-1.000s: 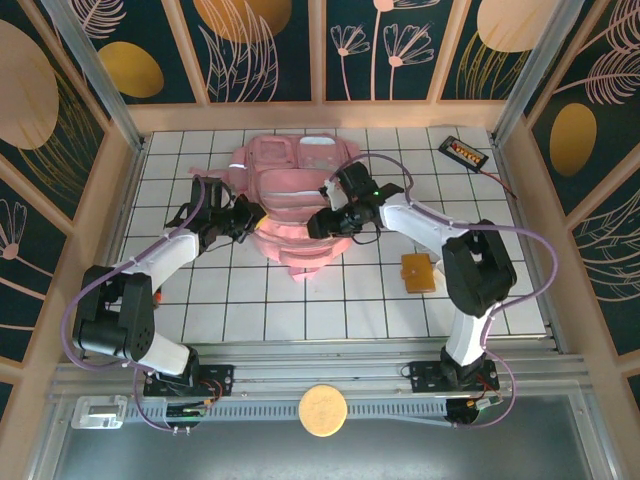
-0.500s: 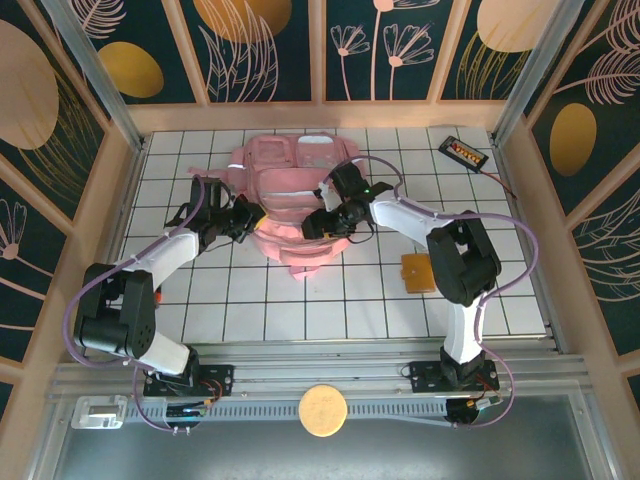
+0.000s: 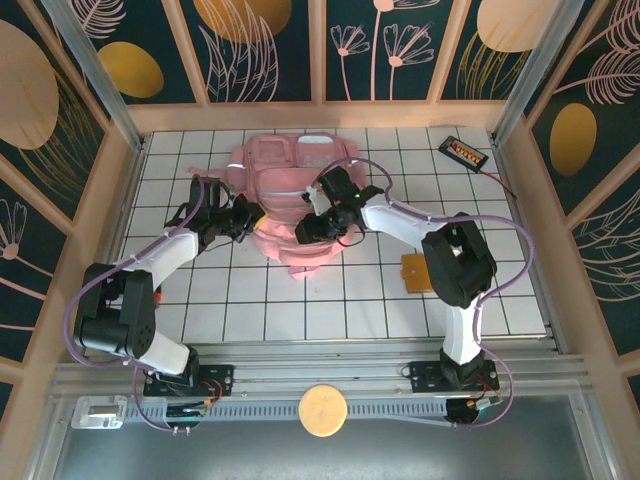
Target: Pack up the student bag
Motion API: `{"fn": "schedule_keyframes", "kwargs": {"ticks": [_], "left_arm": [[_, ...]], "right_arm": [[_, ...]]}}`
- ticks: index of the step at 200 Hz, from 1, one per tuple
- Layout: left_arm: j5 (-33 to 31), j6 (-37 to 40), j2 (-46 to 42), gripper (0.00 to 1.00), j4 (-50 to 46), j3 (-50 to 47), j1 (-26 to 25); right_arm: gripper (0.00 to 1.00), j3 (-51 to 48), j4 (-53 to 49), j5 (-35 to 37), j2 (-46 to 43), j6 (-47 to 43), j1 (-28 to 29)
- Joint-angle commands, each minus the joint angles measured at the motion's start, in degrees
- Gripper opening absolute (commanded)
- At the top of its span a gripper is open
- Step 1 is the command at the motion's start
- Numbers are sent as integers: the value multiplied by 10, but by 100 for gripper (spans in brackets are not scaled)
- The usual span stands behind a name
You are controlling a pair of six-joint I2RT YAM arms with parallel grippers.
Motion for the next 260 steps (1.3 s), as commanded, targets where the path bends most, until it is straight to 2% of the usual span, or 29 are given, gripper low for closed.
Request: {"fn": "schedule_keyframes", "kwargs": {"ticks": [1, 46, 75, 101, 143, 225, 247, 260], "left_arm": [[33, 12, -9, 0, 32, 2, 0], [34, 11, -19, 0, 30, -5, 0], [30, 15, -23, 0, 26, -8, 1], [12, 39, -28, 0, -3, 0, 9], [8, 57, -31, 0, -21, 9, 23], [5, 116, -29, 0, -89, 45, 40], [6, 129, -31, 0, -99, 45, 52], [15, 130, -29, 0, -93, 45, 57]], "right_arm": [[31, 32, 32, 32, 11, 3, 7], [0, 52, 14, 83, 23, 19, 8], [0, 49, -5, 102, 8, 16, 8], [0, 31, -45, 147, -27, 19, 5], [0, -15, -99, 203, -72, 38, -38], [0, 22, -129, 273, -35, 11, -126], [0, 23, -110, 255, -29, -14, -144], [0, 19, -90, 209, -38, -38, -142]]}}
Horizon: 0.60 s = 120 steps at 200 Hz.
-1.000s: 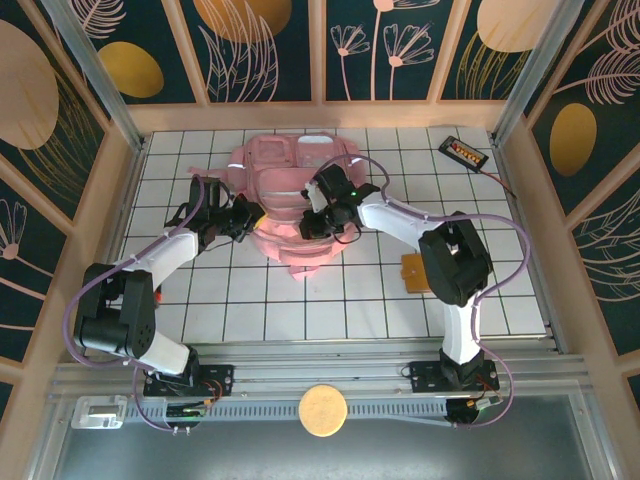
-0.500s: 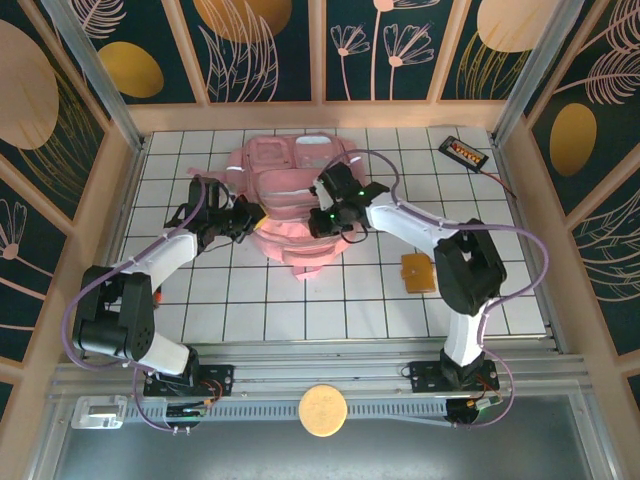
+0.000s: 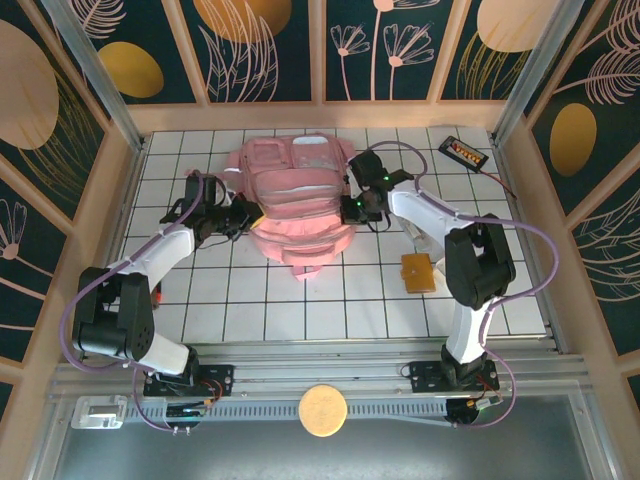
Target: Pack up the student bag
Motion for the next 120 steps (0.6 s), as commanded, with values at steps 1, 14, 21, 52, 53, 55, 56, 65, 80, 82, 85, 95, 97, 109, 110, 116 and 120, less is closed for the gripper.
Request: {"fn": "schedule_keyframes", "kwargs": {"ticks": [1, 14, 21, 52, 53, 55, 56, 65, 80, 82, 85, 95, 97, 109, 110, 116, 120], "left_arm": [[-14, 37, -18, 0, -23, 18, 37], [-4, 36, -10, 0, -8, 22, 41], [1, 35, -2, 0, -2, 27, 44], [5, 52, 59, 7, -6, 93, 68], [5, 53, 62, 7, -7, 96, 69], [5, 54, 67, 10, -9, 101, 71], [5, 55, 69, 11, -10, 103, 73], [7, 61, 86, 22, -24, 130, 83], [2, 76, 101, 42, -51, 158, 95], [1, 79, 100, 44, -56, 160, 96], [-4, 84, 99, 47, -65, 164, 97], [-18, 99, 88, 58, -90, 169, 98], [-22, 101, 84, 60, -95, 169, 98], [-28, 101, 60, 69, -108, 157, 98], [-28, 100, 59, 70, -108, 155, 98], [-26, 91, 43, 76, -106, 142, 98], [-22, 85, 33, 80, -101, 133, 98]], "right_arm": [[0, 8, 14, 34, 2, -40, -40], [0, 0, 35, -4, -13, -54, -20], [0, -2, 43, -18, -19, -63, -4], [0, -2, 53, -50, -11, -35, 66], [0, 0, 53, -51, -10, -32, 68], [0, 2, 53, -54, -7, -28, 72], [0, 3, 53, -55, -6, -27, 74], [0, 16, 52, -66, 8, -10, 90], [0, 50, 42, -68, 33, 14, 113], [0, 55, 40, -69, 38, 17, 115], [0, 64, 37, -71, 43, 20, 118], [0, 90, 30, -73, 57, 29, 126], [0, 94, 28, -73, 60, 31, 128], [0, 114, 25, -81, 71, 42, 132], [0, 115, 25, -82, 72, 43, 133], [0, 122, 24, -88, 75, 45, 134], [0, 125, 24, -89, 77, 46, 134]]}}
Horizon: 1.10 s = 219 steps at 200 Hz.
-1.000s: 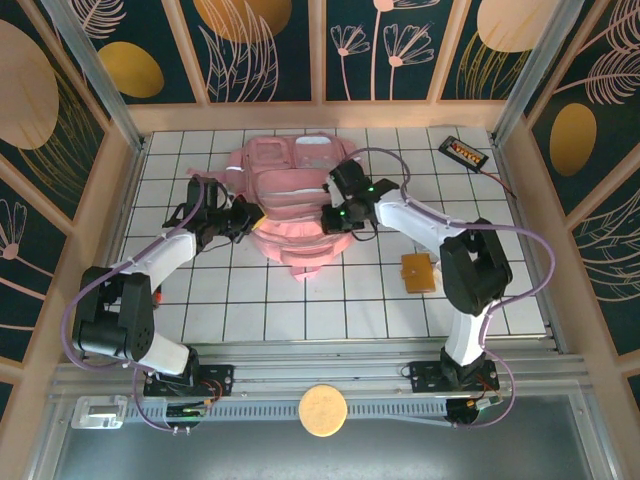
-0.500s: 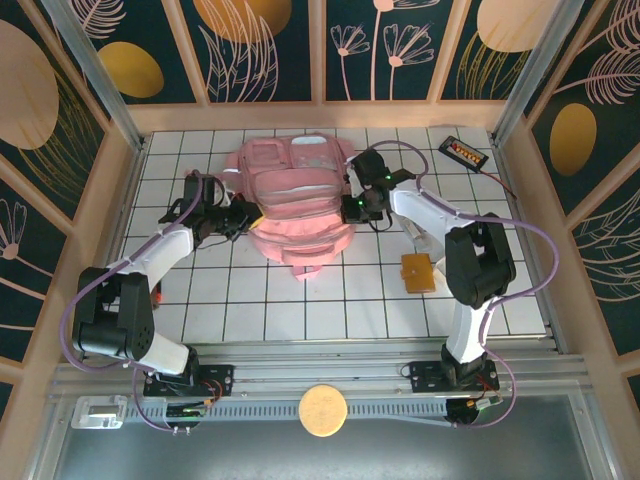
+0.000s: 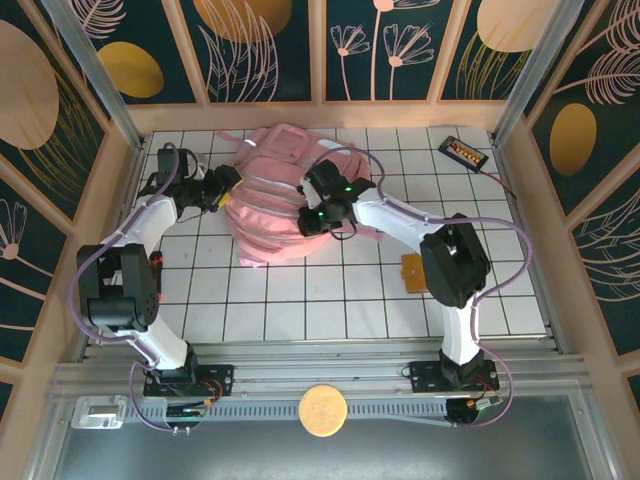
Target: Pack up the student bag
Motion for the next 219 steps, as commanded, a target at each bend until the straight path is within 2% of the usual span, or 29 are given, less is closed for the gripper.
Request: {"fn": "schedule_keyframes", "kwargs": {"ticks": [1, 6, 27, 36, 45, 64, 85, 110, 147, 164, 198, 219], "left_arm": [[-2, 5, -57, 80, -32, -20, -2], [2, -6, -72, 84, -21, -35, -2], [27, -73, -128, 86, 36, -106, -2], [35, -102, -149, 90, 59, -142, -2], [43, -133, -170, 98, 88, -176, -3], [54, -190, -202, 99, 137, -223, -7], [42, -210, -215, 99, 146, -225, -20], [22, -232, -196, 99, 157, -210, -67], [-3, -288, -164, 99, 235, -235, -117], [-8, -298, -153, 94, 251, -237, -124], [-17, -297, -129, 74, 246, -222, -134], [-22, -300, -112, 69, 249, -221, -139]], "right_arm": [[0, 43, -8, -29, 13, 32, 4], [0, 45, -8, -31, 14, 33, 5], [0, 45, -7, -47, 19, 37, 10], [0, 45, -9, -47, 21, 36, 12], [0, 45, -12, -47, 22, 34, 14], [0, 39, -9, -48, 18, 31, 14], [0, 27, -3, -47, 11, 25, 14], [0, 20, 3, -52, 5, 21, 14], [0, 17, -1, -54, -1, 13, 14], [0, 13, -3, -52, -6, 8, 14], [0, -1, 2, -51, -17, 3, 14], [0, -6, 7, -54, -21, 4, 14]]}}
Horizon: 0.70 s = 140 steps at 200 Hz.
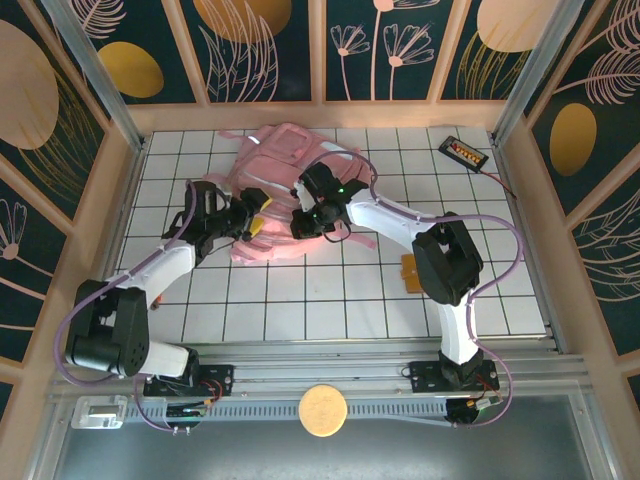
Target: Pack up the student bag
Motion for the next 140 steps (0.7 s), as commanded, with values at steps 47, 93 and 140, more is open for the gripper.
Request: {"fn": "schedule_keyframes", "kwargs": {"ticks": [47, 93, 140], "left_arm": [[-14, -15, 61, 68, 16, 9, -16], [-30, -15, 89, 44, 33, 18, -16], [-31, 40, 90, 0, -20, 51, -15]], "right_arm": [[0, -17, 15, -24, -39, -11, 11], [0, -28, 21, -21, -39, -12, 19], [0, -29, -37, 44, -42, -25, -16]]}}
